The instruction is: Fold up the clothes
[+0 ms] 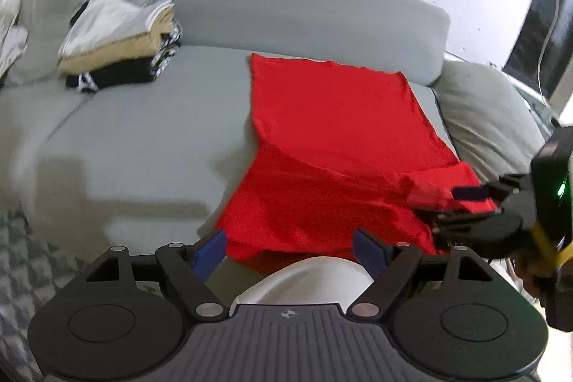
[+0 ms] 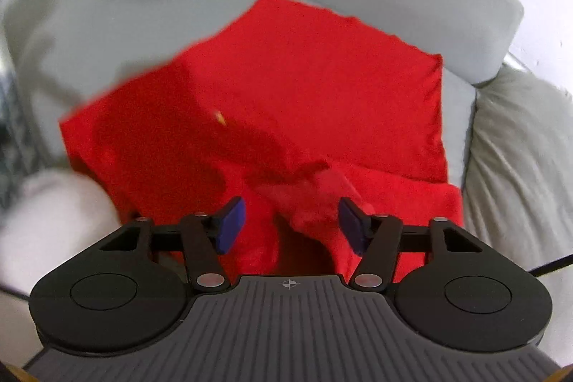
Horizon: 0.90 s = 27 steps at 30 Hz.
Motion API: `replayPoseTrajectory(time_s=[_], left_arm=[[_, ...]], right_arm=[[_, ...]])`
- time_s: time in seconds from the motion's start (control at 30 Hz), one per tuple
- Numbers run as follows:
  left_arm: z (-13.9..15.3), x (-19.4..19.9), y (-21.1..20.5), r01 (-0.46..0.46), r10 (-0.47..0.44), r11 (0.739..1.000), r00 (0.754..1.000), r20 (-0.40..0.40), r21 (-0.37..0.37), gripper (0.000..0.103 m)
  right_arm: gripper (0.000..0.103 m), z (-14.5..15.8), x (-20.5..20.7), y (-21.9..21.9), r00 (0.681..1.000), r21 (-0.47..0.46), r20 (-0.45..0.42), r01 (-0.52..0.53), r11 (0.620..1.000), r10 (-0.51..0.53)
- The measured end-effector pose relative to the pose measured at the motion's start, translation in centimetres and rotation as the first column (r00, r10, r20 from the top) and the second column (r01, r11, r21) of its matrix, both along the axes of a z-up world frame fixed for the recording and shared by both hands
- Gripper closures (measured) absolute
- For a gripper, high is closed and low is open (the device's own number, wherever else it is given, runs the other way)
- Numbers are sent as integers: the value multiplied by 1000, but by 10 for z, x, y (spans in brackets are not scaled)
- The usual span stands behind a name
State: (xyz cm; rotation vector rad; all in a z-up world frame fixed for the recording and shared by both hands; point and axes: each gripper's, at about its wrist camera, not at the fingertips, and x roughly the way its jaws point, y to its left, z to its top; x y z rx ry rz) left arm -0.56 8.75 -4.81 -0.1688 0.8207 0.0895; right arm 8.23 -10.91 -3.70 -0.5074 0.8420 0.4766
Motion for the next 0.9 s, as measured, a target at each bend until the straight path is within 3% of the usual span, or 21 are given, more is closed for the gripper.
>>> replayPoseTrajectory(time_s=[0.1, 0.13, 0.17, 0.27, 0.37, 0.43, 0.5, 0.57, 0.6, 0.67, 0.73, 0.77, 0.8, 0.83, 0.87, 0.9], left_arm=[[-1, 0, 0, 0, -1, 1000, 1000, -7, -20, 24], [-1, -1, 1, 2, -2, 1000, 1000, -8, -26, 24], [-2, -1, 1, 2, -2, 1000, 1000, -8, -29, 24], [-3, -2, 3, -12, 12, 999, 1000, -6, -34, 24], [-4, -2, 7, -43, 43, 998, 999, -10, -50, 27], [-5, -1, 10, -69, 68, 996, 998, -16, -63, 27], [-7, 2, 12, -92, 90, 993, 996, -26, -74, 27], [-11, 6, 13, -115, 112, 990, 993, -42, -82, 27], [-14, 8, 13, -126, 122, 988, 991, -53, -86, 27], [-19, 13, 13, -142, 135, 986, 988, -78, -83, 28], [-23, 18, 13, -150, 144, 987, 985, -90, -64, 28], [-24, 20, 14, -154, 149, 987, 984, -95, -53, 28], [-26, 21, 14, -153, 149, 988, 984, -96, -32, 28], [-28, 24, 14, -138, 139, 990, 985, -99, 12, 30], [-31, 26, 9, -89, 98, 992, 990, -100, 91, 32], [-34, 28, 3, -29, 48, 983, 994, -103, 179, 33]], right_arm=[[61, -9, -1, 5, 1000, -125, 27, -8, 992, 12], [73, -10, -1, 5, 999, -151, 33, -14, 988, 19], [96, -10, -1, 5, 999, -159, 37, -14, 987, 20], [97, 5, 6, -5, 999, -42, 31, 27, 999, -26], [97, 45, 15, -32, 990, 233, 47, 117, 965, -132], [97, 71, 18, -62, 972, 446, 62, 175, 878, -225], [97, 80, 19, -100, 940, 609, 24, 256, 751, -340], [97, 67, 24, -137, 892, 695, -73, 366, 619, -445], [96, 51, 28, -152, 868, 692, -150, 434, 577, -474], [80, 10, 36, -177, 800, 640, -337, 581, 503, -495], [77, -36, 40, -199, 688, 533, -528, 725, 436, -498], [79, -48, 35, -209, 656, 531, -576, 754, 386, -488], [75, -53, 27, -218, 650, 562, -595, 757, 333, -472], [62, -51, 23, -224, 649, 574, -600, 757, 313, -468], [53, -48, 21, -228, 654, 584, -596, 751, 308, -467], [53, -44, 20, -230, 670, 592, -575, 737, 326, -470]])
